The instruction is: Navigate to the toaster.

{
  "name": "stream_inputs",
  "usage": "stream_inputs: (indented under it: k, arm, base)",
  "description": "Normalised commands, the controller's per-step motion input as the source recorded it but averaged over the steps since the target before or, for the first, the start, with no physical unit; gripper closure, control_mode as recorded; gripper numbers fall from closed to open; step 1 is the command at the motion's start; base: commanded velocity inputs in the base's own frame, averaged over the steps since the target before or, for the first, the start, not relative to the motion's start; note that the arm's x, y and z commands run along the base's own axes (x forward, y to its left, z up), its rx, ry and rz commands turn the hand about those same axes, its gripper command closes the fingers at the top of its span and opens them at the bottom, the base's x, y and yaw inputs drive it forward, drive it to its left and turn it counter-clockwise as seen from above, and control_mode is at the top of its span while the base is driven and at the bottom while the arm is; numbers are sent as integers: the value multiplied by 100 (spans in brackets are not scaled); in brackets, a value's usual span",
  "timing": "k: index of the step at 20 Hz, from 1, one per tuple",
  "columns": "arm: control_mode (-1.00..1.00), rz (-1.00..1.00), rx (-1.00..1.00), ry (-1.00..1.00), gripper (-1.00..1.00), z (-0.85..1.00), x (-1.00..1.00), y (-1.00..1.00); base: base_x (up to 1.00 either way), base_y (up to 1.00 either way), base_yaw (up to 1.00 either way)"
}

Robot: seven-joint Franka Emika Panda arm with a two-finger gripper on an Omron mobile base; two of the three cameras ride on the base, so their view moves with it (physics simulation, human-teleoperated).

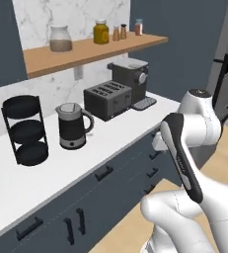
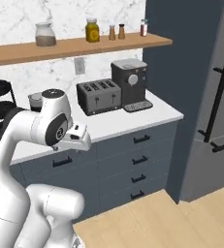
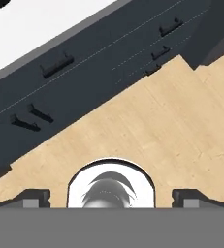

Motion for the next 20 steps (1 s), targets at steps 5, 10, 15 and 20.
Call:
stream_inputs:
  k: [5,10,15,20]
  arm:
    - [100,0,0,0,-100,0,0,0]
    - [100,0,0,0,-100,0,0,0]
    - [100,0,0,0,-100,0,0,0]
    - [100,0,0,0,-100,0,0,0]
  base:
    - [55,-86,30]
    - [56,-71,29]
    - [62,-41,29]
    - [85,-1,40]
